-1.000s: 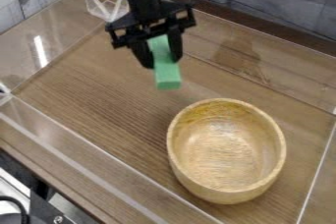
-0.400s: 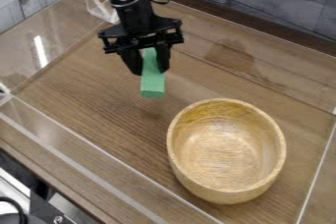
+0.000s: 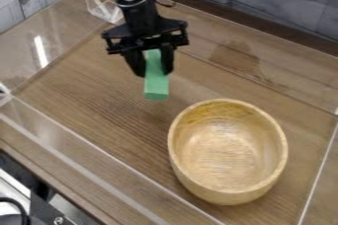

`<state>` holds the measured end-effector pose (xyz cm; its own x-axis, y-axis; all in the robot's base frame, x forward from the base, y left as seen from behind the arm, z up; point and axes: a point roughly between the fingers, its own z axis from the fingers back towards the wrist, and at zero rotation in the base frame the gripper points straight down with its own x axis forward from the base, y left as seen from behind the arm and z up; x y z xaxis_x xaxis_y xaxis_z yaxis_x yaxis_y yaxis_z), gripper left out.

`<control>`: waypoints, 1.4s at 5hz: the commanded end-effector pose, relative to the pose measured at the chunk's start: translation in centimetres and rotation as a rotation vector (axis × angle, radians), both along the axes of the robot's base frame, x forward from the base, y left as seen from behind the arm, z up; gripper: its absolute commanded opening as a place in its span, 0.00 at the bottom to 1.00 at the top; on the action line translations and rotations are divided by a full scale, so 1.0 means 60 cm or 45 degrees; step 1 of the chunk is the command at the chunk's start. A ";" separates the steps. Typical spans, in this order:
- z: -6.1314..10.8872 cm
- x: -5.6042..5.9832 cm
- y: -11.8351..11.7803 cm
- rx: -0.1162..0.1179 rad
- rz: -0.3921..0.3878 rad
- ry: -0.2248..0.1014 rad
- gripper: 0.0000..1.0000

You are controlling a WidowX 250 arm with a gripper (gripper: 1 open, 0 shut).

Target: Move green object from inside the wooden bowl to the table next to it

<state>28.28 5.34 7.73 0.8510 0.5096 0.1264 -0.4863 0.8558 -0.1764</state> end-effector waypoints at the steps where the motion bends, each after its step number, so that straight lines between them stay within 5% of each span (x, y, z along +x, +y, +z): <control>1: 0.051 0.026 -0.008 0.037 0.003 -0.100 0.00; 2: 0.060 0.036 -0.017 0.049 0.001 -0.104 0.00; 5: -0.001 0.065 -0.043 0.110 -0.104 -0.092 0.00; 6: 0.015 0.073 -0.036 0.116 -0.127 -0.085 0.00; 7: 0.016 0.057 -0.031 0.121 -0.129 -0.085 1.00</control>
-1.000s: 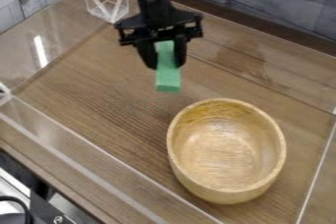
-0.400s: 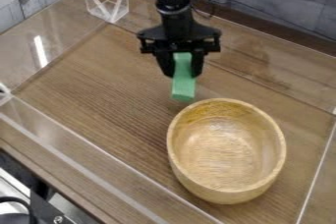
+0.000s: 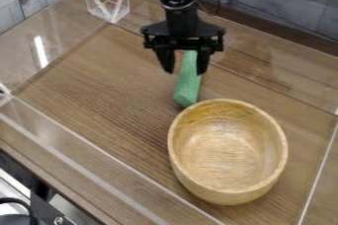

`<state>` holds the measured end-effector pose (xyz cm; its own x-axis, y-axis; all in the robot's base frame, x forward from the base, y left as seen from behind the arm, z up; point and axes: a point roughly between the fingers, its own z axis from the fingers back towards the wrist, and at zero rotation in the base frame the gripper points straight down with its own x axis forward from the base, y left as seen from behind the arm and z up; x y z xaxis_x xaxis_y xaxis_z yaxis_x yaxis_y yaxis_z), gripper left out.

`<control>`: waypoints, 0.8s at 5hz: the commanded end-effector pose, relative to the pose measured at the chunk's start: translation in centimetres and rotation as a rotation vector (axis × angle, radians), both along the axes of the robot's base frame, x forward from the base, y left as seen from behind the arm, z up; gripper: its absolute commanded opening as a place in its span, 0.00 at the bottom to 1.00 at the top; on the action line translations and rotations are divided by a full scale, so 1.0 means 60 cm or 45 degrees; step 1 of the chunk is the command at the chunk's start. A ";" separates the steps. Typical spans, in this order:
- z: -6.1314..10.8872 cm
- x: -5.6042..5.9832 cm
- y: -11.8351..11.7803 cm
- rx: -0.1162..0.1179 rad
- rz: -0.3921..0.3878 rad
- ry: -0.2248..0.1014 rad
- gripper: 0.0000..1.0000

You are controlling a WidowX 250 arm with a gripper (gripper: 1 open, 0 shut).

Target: Move green object from inside the wooden bowl to the table next to it

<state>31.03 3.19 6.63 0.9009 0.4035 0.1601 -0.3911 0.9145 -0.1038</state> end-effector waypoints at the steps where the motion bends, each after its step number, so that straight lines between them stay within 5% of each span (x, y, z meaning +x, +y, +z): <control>1: 0.040 -0.004 0.012 0.018 0.000 -0.099 1.00; 3: 0.107 0.055 0.052 0.017 0.083 -0.155 1.00; 4: 0.103 0.049 0.047 0.016 0.004 -0.145 1.00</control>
<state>33.49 5.81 11.33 0.8861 0.4080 0.2198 -0.3886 0.9126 -0.1273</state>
